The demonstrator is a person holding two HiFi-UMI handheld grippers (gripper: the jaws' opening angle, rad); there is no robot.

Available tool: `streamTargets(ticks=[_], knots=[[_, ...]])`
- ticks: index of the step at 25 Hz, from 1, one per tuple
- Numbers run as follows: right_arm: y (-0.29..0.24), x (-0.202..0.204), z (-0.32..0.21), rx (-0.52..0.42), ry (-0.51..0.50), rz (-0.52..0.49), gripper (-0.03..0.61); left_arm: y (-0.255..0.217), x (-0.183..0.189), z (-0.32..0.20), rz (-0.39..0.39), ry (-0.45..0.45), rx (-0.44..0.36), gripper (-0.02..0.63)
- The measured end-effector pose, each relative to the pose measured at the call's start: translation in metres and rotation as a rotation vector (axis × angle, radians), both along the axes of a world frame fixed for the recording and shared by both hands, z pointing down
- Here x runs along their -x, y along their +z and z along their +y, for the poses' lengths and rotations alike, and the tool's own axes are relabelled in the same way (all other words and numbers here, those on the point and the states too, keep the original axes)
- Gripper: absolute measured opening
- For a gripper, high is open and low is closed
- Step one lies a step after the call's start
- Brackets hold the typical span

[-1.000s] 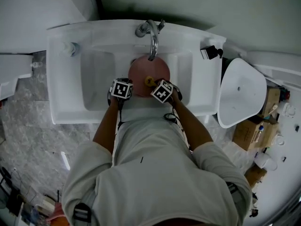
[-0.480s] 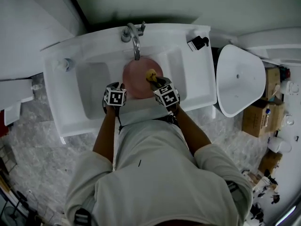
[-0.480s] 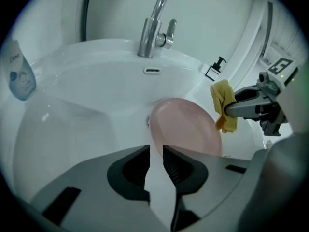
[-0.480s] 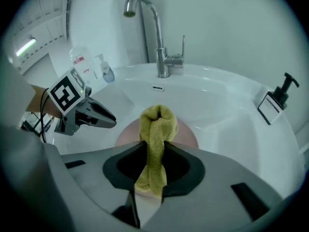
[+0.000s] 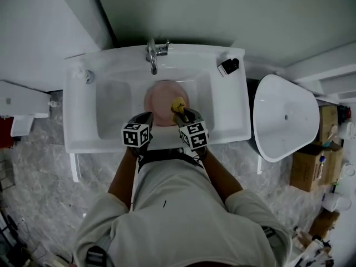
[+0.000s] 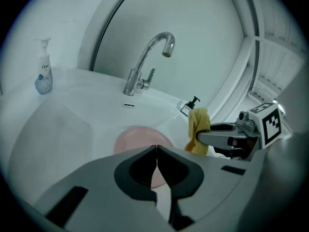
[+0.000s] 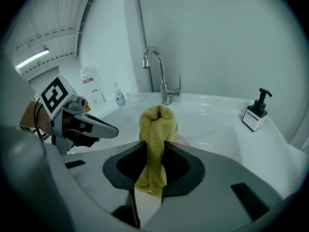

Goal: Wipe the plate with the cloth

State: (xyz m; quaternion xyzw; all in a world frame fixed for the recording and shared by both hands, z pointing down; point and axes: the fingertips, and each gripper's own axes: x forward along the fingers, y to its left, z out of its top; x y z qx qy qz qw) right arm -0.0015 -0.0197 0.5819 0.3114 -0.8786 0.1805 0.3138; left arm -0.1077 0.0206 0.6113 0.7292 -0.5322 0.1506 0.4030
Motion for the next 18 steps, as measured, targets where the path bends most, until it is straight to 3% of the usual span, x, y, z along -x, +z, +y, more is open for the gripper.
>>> streamTargets(ticks=[4, 9, 18], knots=[[-0.021, -0.025, 0.021, -0.048, 0.005, -0.034, 0.089, -0.035, -0.031, 0.02, -0.06, -0.066, -0.072, 0.021], [-0.068, -0.043, 0.025, -0.156, 0.021, -0.125, 0.089, -0.101, -0.05, 0.033, -0.143, -0.133, -0.24, 0.021], [-0.189, -0.043, 0.04, -0.376, 0.023, -0.254, 0.089, -0.228, -0.044, 0.044, -0.241, -0.218, -0.527, 0.021]])
